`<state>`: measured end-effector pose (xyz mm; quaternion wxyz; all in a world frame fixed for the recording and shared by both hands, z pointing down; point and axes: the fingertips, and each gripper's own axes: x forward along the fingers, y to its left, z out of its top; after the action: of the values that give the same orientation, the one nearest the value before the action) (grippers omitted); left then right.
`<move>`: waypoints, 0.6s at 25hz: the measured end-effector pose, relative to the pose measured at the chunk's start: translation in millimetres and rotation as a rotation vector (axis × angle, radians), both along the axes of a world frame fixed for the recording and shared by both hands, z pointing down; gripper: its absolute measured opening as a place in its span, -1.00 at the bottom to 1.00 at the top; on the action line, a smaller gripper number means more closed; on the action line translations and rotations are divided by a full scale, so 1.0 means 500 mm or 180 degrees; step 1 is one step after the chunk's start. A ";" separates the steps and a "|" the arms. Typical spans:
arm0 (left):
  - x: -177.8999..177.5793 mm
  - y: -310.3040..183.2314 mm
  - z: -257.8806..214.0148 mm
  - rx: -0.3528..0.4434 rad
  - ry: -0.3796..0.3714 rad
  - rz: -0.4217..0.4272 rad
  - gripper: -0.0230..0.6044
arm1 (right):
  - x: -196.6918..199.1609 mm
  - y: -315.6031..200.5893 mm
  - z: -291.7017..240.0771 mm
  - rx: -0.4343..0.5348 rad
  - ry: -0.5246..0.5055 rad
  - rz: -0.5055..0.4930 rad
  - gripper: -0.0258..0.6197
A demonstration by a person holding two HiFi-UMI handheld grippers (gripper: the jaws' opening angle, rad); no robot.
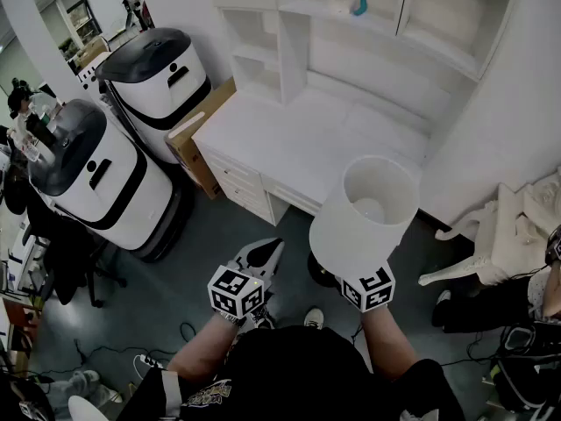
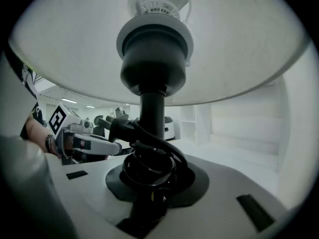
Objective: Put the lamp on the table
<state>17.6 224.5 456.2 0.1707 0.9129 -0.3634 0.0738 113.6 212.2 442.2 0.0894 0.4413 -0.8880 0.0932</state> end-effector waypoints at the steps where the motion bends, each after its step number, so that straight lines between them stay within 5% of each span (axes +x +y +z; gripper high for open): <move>1: -0.002 0.000 0.000 -0.0001 0.0001 0.0002 -0.91 | -0.002 0.000 0.000 -0.0001 -0.0004 0.0004 -0.62; 15: -0.012 -0.015 0.012 -0.0055 0.0000 0.0013 -0.90 | -0.006 -0.018 0.009 -0.0011 -0.0030 0.0051 -0.62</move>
<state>11.7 217.1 462.0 0.1784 0.9121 -0.3610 0.0773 110.4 203.3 446.5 0.0852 0.4478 -0.8847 0.0975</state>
